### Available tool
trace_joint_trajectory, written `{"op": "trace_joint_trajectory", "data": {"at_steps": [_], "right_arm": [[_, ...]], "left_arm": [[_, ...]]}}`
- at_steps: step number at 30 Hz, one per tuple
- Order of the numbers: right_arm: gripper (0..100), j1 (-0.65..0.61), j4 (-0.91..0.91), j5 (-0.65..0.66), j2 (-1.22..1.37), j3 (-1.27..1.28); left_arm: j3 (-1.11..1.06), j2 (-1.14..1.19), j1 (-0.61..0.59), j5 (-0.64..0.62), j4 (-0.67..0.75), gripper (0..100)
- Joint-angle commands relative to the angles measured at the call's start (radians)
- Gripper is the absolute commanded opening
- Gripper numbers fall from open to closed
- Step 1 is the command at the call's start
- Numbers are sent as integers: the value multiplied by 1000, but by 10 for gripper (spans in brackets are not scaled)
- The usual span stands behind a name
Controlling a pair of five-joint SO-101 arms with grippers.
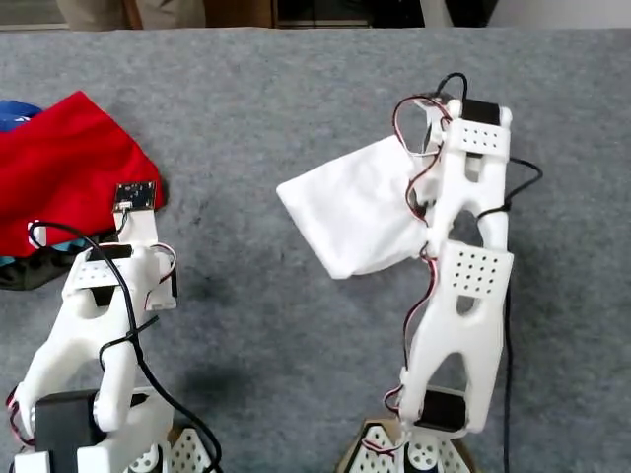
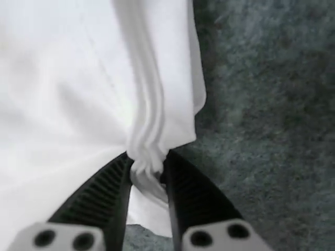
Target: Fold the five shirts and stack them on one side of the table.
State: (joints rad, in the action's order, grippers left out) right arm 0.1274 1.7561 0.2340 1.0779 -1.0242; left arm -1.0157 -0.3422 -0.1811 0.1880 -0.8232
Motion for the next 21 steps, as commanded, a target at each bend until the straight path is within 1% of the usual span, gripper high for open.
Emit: {"op": "trace_joint_trajectory", "data": {"at_steps": [1, 6, 10, 17, 21], "right_arm": [[1, 12, 31, -6, -22, -119], [1, 18, 25, 31, -88, -199], [1, 81, -26, -15, -90, -246], [2, 185, -101, -11, -90, -303], [2, 205, -164, -3, -85, -297]], "left_arm": [[5, -18, 11, 8, -2, 19], [6, -18, 11, 2, 2, 19], [6, -18, 11, 0, 2, 19], [6, -18, 11, 0, 2, 19], [6, -18, 11, 0, 2, 19]]}}
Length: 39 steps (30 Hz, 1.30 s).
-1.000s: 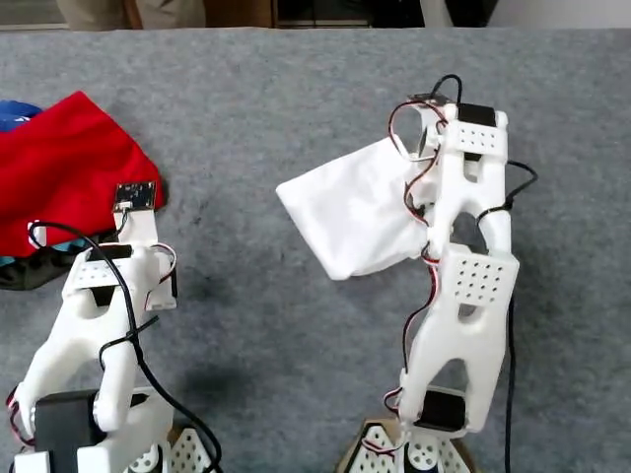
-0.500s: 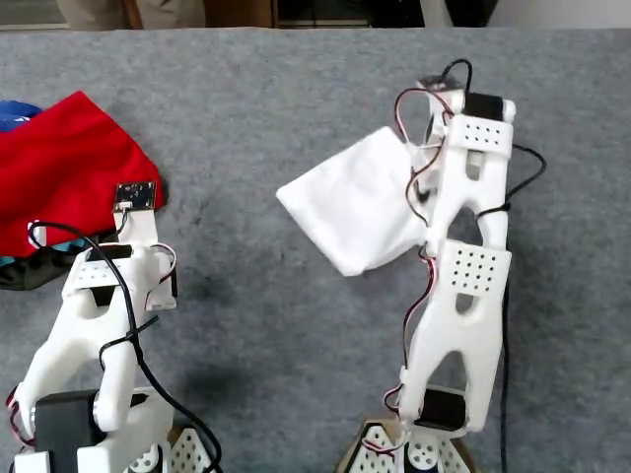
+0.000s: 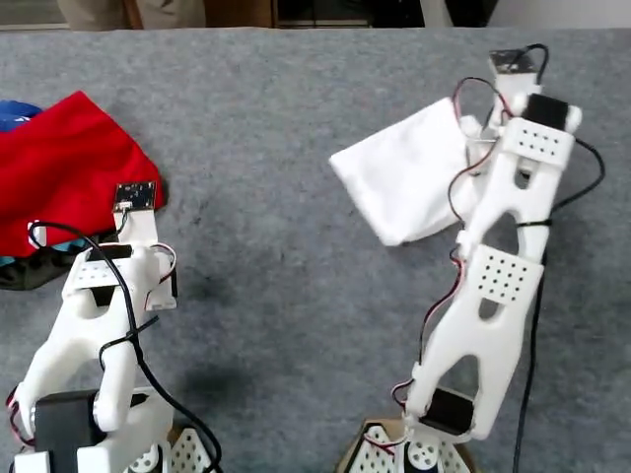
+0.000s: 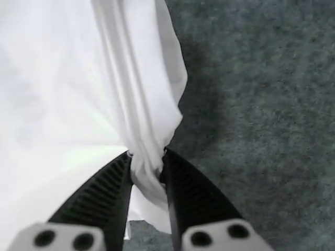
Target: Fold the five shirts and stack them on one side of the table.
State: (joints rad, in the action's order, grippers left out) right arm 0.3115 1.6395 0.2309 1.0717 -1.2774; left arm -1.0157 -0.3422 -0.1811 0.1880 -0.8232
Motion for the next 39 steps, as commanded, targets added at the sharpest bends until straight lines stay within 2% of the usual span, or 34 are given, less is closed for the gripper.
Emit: {"op": "trace_joint_trajectory", "data": {"at_steps": [1, 10, 23, 28, 31, 34, 37, 39], "right_arm": [[2, 21, -54, 11, -71, -50], [2, 22, -101, 11, -56, -45], [18, 21, -5, -58, -61, -53], [251, 18, 32, -101, -64, -74], [385, 7, 81, -54, -62, -156], [422, 1, 144, -23, -64, -297], [378, 7, 147, 6, -68, -400], [311, 10, 149, 25, -107, -374]], "left_arm": [[6, -18, 11, 0, 2, 19], [6, -18, 11, 0, 2, 19], [12, -18, 8, 0, -3, 19], [14, -18, 6, 0, -3, 19], [37, -25, -3, 8, -9, 19], [210, -28, -83, 0, -184, 20], [466, -27, -203, 9, -374, 21], [661, -21, -308, 18, -466, 23]]}}
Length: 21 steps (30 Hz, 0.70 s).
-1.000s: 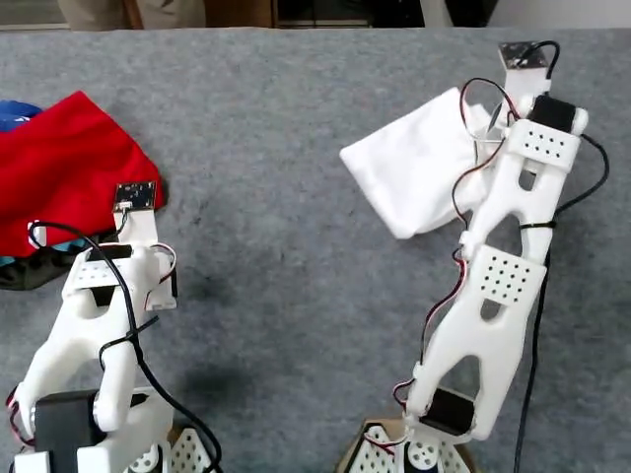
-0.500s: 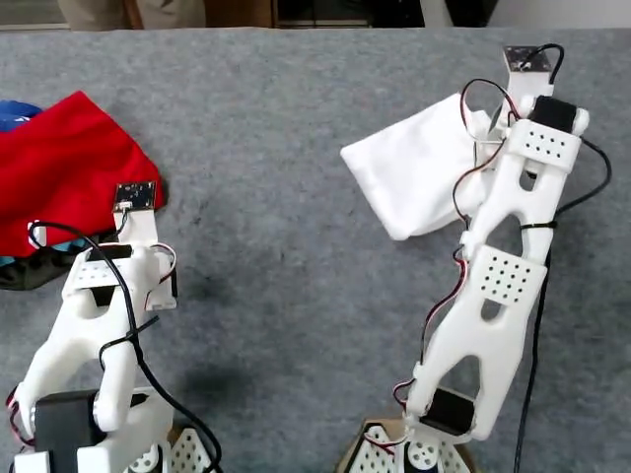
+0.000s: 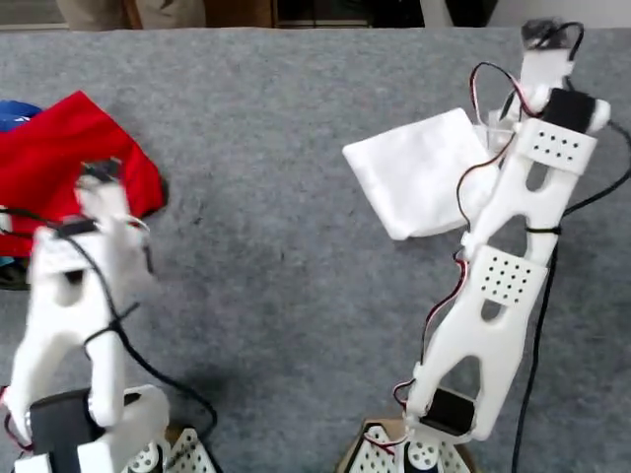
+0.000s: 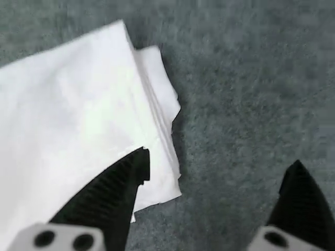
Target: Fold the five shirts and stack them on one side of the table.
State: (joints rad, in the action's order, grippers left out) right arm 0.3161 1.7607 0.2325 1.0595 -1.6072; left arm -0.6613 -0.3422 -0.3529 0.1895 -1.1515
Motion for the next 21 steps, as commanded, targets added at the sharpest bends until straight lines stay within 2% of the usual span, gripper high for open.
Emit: {"op": "trace_joint_trajectory", "data": {"at_steps": [1, 3, 4, 5, 6, 11, 15, 18, 21], "right_arm": [[240, 7, 28, 26, -120, -21], [7, 7, 28, 28, -174, 28], [4, 5, 28, 29, -203, 62], [71, -1, 28, 25, -229, 87], [97, -7, 28, 25, -254, 113], [1, -91, 28, 25, -352, 191], [12, -156, 28, 25, -386, 222], [12, -179, 28, 25, -398, 237], [12, -194, 28, 25, -404, 242]], "left_arm": [[399, -16, -193, 49, -176, 35], [537, -16, -273, 109, -212, 86], [575, -16, -304, 117, -199, 117], [600, -16, -333, 115, -178, 147], [606, -16, -358, 103, -146, 173], [451, 101, -405, 66, 206, 219], [358, 311, -411, 68, 453, 190], [451, 357, -407, 64, 390, 19], [585, 308, -393, 63, 215, 26]]}}
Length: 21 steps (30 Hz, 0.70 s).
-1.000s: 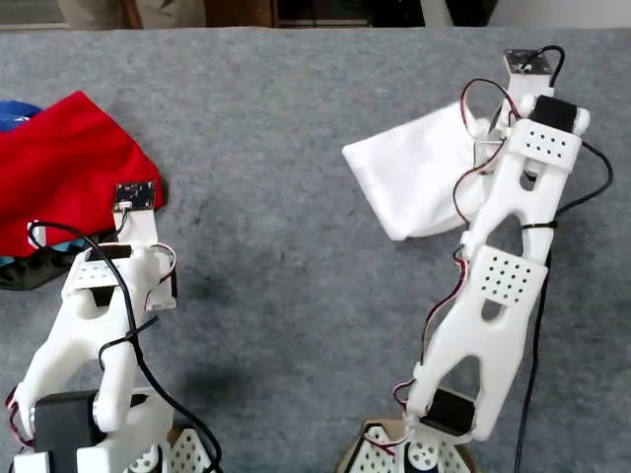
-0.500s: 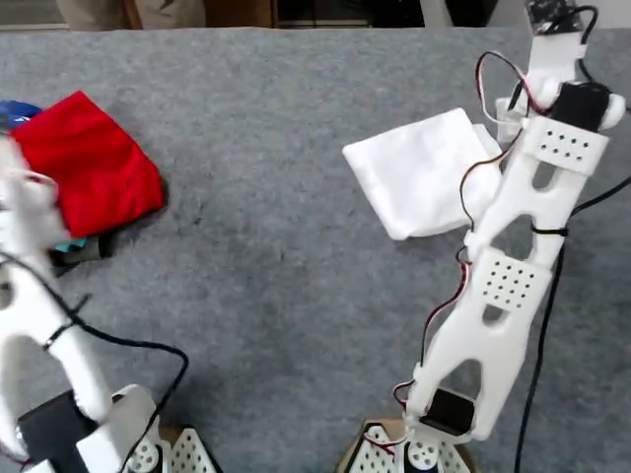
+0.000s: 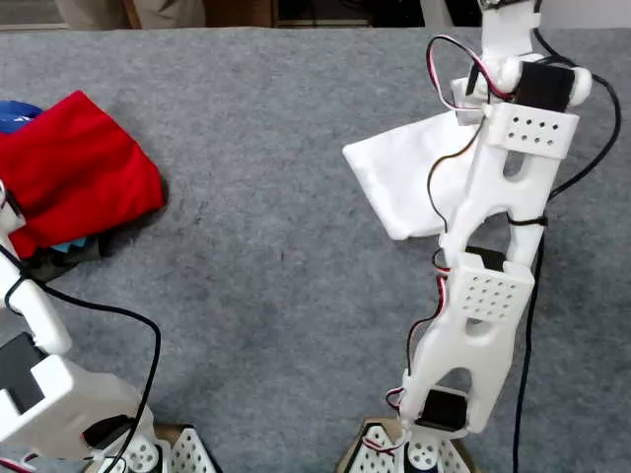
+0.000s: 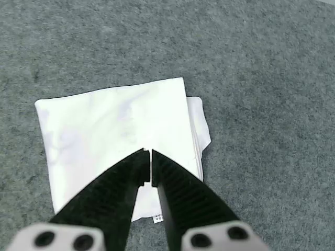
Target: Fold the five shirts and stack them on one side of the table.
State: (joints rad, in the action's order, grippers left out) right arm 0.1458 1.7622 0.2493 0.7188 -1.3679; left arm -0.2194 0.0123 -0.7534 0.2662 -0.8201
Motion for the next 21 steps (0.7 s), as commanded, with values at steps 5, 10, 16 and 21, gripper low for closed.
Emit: {"op": "trace_joint_trajectory", "data": {"at_steps": [5, 10, 16, 21], "right_arm": [[12, -39, 26, 11, -64, 1], [12, -36, 26, 14, -64, 2], [12, -2, 26, 44, -64, 4], [12, 35, 26, 51, -59, 4]], "left_arm": [[244, -194, 115, -9, -361, 18], [123, -481, 330, -9, -463, 18], [-270, -707, 301, -15, -195, 22], [-483, -740, -23, -15, -166, 137]]}}
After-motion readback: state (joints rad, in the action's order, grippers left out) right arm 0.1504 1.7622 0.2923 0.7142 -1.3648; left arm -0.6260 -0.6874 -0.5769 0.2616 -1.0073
